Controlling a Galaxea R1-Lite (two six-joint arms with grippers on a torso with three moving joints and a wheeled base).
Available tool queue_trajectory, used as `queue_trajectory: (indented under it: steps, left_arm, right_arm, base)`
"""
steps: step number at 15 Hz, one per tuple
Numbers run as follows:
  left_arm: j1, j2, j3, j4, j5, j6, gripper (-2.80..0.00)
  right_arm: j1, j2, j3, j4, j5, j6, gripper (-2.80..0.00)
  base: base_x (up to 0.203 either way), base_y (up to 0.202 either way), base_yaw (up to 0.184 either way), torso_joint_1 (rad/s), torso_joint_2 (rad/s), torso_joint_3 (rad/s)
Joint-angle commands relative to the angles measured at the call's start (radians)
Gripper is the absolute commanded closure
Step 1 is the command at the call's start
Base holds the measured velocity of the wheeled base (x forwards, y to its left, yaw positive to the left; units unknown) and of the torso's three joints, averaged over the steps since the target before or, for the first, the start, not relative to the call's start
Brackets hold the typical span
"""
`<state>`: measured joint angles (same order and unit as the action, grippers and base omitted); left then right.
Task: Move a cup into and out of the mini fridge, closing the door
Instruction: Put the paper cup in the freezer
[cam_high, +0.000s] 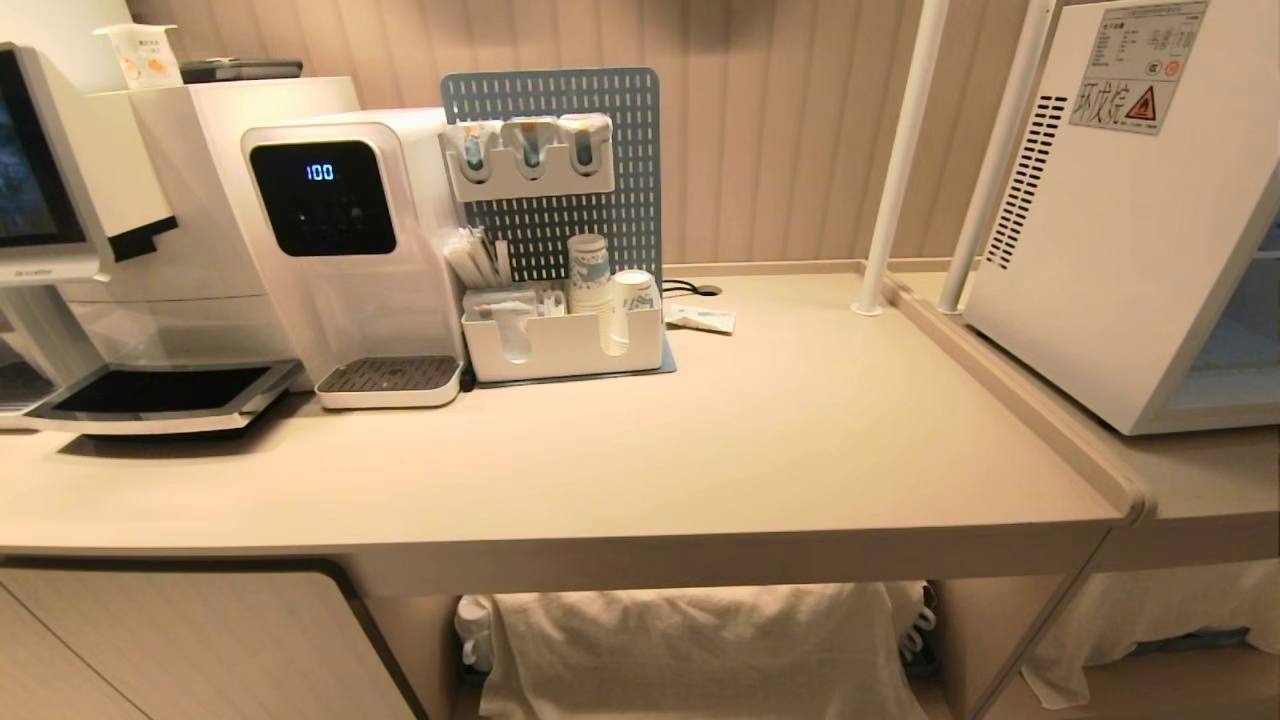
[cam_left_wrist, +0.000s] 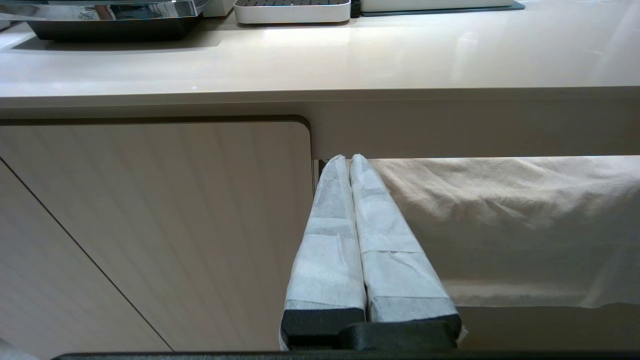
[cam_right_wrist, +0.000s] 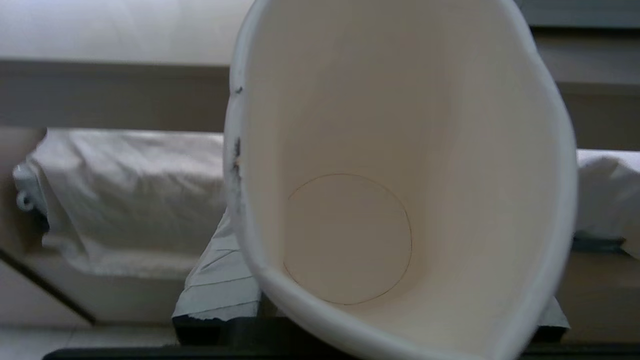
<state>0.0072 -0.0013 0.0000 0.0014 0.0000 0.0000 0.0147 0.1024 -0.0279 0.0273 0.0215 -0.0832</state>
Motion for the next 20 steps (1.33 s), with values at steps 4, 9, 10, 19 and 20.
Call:
queue_trajectory:
  steps: [4, 9, 10, 19, 20]
  left_arm:
    - [0.000, 0.001, 0.000, 0.000, 0.000, 0.000, 0.00]
    - [0.000, 0.001, -0.002, 0.008, -0.002, 0.013, 0.00]
    - [0.000, 0.001, -0.002, 0.009, 0.001, 0.030, 0.00]
    - [0.000, 0.001, 0.000, 0.008, 0.002, 0.037, 0.00]
    - [0.000, 0.001, 0.000, 0.006, 0.000, 0.041, 0.00]
  right_arm:
    - [-0.009, -0.102, 0.026, -0.033, -0.005, 0.022, 0.00]
    - [-0.009, -0.102, 0.028, -0.030, -0.005, 0.014, 0.00]
    - [-0.009, -0.102, 0.028, -0.029, -0.005, 0.016, 0.00]
    - [-0.009, -0.102, 0.028, -0.029, -0.005, 0.011, 0.00]
    - [-0.009, -0.102, 0.028, -0.028, -0.005, 0.014, 0.00]
  base:
    - [0.000, 0.000, 0.000, 0.000, 0.00, 0.000]
    - [0.000, 0.000, 0.000, 0.000, 0.00, 0.000]
    - [0.000, 0.000, 0.000, 0.000, 0.00, 0.000]
    - [0.001, -0.079, 0.001, 0.001, 0.00, 0.001]
    - [0.000, -0.201, -0.001, 0.004, 0.00, -0.003]
